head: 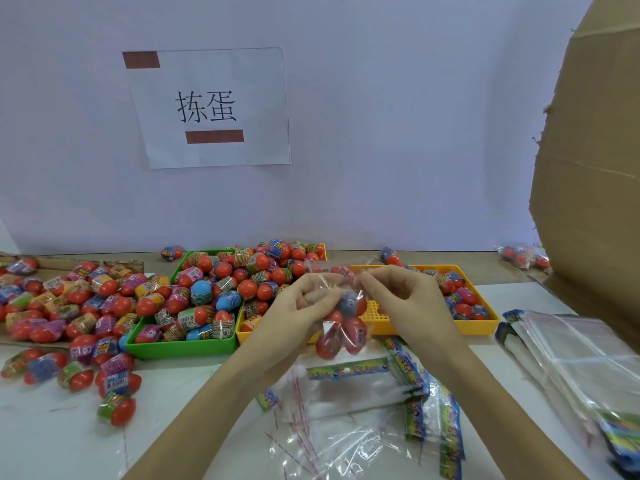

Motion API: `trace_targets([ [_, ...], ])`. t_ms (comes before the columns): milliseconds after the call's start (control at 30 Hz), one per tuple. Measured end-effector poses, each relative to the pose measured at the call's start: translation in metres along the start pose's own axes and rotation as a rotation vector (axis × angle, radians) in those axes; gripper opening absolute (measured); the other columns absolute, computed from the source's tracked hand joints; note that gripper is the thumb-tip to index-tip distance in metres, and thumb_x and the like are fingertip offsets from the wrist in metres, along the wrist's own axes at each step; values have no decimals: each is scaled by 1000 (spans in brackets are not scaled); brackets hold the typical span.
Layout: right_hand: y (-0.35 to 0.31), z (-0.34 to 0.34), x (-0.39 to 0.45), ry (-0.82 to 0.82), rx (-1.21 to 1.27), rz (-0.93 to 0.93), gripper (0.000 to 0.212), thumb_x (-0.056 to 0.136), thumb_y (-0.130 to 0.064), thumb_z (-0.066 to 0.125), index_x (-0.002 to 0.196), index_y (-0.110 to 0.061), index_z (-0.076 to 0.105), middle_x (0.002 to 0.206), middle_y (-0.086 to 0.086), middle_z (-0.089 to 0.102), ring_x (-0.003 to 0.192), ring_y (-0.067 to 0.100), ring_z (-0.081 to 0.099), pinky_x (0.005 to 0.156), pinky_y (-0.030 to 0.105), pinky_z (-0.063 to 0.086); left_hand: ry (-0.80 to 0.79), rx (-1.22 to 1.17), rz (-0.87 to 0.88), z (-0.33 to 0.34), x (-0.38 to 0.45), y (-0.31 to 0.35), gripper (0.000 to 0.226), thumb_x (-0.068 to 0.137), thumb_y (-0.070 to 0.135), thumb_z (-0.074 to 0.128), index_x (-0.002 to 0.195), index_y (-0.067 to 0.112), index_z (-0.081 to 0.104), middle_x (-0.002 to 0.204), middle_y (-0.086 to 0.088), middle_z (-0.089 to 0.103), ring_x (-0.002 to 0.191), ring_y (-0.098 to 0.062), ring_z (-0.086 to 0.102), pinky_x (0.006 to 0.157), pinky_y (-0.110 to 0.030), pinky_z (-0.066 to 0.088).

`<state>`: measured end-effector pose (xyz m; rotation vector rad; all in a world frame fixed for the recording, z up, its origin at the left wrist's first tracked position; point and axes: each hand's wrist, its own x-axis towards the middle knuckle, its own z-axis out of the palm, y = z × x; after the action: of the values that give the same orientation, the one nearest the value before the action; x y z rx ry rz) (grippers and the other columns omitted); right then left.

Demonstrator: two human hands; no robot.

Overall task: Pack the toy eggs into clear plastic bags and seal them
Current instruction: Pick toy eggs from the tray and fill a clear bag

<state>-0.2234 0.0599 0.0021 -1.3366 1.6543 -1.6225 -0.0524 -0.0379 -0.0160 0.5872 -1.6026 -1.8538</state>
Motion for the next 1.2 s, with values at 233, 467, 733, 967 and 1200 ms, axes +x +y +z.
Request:
trace_targets([
  [233,2,5,0,89,-143,-31,17,103,-22,65,94,-21,79,82,-7,76,81,6,69,72,18,53,181,189,85,4,0,-3,22,108,28,59,117,21,78,116,2,79,109,-19,74,91,-36,61],
  [467,-1,2,-1,114,27,41,3,95,-25,77,93,-22,78,81,-5,77,78,7,72,68,22,58,266,-87,64,-1,-2,4,26,99,22,71,123,13,77,107,-5,82,97,-12,78,89,-33,59],
  [733,-5,1,-1,84,33,76,8,99,-19,70,92,-17,73,88,-4,79,76,2,69,71,21,52,380,-127,174,-2,-1,3,33,85,20,81,113,2,74,108,-16,81,105,-32,79,100,-42,57],
  [967,1,2,1,246,-100,30,22,95,-20,77,112,-22,63,96,-4,71,88,6,67,76,25,53,274,-170,135,2,-2,6,41,80,20,79,113,-3,71,110,-20,80,107,-32,78,91,-33,64],
  [1200,-2,8,-2,349,-588,-746,15,98,-18,77,112,-14,77,107,2,63,97,18,57,88,17,43,310,-56,186,11,-7,7,19,86,16,82,105,13,84,101,-13,82,100,-24,80,87,-29,64],
])
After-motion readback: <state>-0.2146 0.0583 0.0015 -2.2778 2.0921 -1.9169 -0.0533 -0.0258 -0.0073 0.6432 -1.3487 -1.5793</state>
